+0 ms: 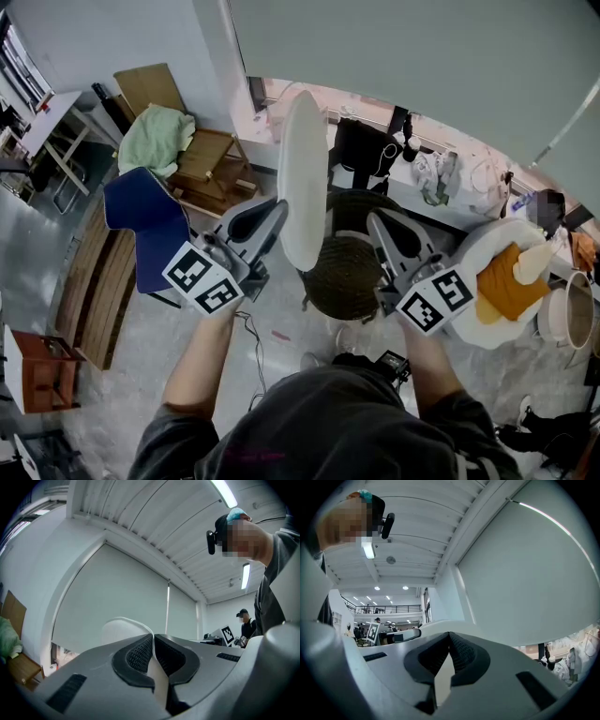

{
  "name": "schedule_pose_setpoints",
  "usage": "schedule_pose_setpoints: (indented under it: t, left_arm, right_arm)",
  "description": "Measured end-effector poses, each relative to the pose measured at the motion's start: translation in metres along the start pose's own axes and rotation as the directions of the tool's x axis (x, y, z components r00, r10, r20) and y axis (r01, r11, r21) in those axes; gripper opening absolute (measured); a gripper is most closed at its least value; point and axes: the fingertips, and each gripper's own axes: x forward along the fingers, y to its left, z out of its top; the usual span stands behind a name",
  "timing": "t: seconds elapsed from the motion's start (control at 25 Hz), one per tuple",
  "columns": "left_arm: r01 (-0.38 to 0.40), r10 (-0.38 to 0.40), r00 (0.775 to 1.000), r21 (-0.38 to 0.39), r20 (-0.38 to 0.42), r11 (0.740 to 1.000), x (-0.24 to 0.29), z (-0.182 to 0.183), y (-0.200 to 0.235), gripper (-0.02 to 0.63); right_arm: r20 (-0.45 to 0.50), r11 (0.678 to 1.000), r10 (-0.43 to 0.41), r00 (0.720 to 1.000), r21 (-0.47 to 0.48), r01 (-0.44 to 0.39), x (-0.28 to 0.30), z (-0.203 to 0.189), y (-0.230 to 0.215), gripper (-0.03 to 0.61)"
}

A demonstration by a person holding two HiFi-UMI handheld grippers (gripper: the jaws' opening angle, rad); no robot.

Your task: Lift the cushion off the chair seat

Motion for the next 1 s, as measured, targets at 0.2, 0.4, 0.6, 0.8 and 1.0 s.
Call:
schedule_pose_setpoints:
  t: [0.2,0.4,0.6,0.8,1.0]
  left_arm:
    - [-0.002,0.002,1.000,-0.005,-0.004,1.000,0.0013,-0.0018,-0.0001,0.018]
    - [-0.005,0.005,1.000,-0.012,-0.003,1.000,-0.0004,-0.0011,0.0001,0.018]
    - [-0.004,0.004,1.000,-0.015,-0.004,1.000,0.0017,-0.0014,0.0000,0.018]
    - [-0.002,0.002,1.000,-0.013,-0.004,1.000,0.0032,0.0002,-0.0021,0.018]
    - [-0.002,0.002,1.000,-0.011,-0.002,1.000,0.0025,0.0010,-0.0021,0.018]
  right_arm:
    - [-0.011,1.000,-0.004,1.000,-0.010,0.004,-0.0002,-0.0011,-0.0006,0.014]
    - [-0.014,1.000,-0.008,1.000,-0.010,0.008,-0.0016,-0.0007,-0.0005,0.014]
    - [-0.017,1.000,-0.007,1.000,-0.006,0.007,-0.0025,-0.0026,-0.0025,0.014]
    - [-0.020,1.000,-0.002,1.000,-0.004,0.002,-0.0034,-0.0025,-0.0018,0.014]
    - [-0.019,1.000,-0.002,1.000,-0.005,0.002,-0.0029,-0.0029,-0.0016,0.014]
